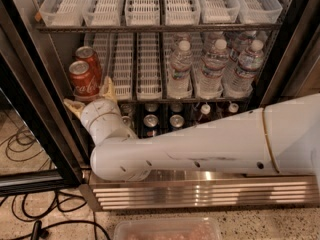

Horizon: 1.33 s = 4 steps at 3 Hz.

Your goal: Pick coke can from middle shelf of fridge

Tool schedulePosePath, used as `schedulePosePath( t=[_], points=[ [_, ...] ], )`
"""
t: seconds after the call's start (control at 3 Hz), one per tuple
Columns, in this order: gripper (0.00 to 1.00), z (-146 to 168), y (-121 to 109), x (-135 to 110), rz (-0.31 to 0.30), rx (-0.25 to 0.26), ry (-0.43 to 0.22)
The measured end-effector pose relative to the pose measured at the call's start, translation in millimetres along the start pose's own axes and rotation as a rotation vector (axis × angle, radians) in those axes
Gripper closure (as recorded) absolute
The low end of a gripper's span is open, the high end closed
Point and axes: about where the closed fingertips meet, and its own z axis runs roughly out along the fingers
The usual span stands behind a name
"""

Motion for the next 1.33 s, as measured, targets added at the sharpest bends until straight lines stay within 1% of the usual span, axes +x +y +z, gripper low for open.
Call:
schedulePosePath(
  t=[0.33,0.67,1.33],
  points=[
    [0.32,6.1,-1.2,2.0,0.005,0.018,-0.006],
    [0.38,36.5,-4.9,3.0,0.011,0.039,-0.023],
    [0.38,45.9,-10.6,6.6,0.016,0.058,-0.02]
  ],
)
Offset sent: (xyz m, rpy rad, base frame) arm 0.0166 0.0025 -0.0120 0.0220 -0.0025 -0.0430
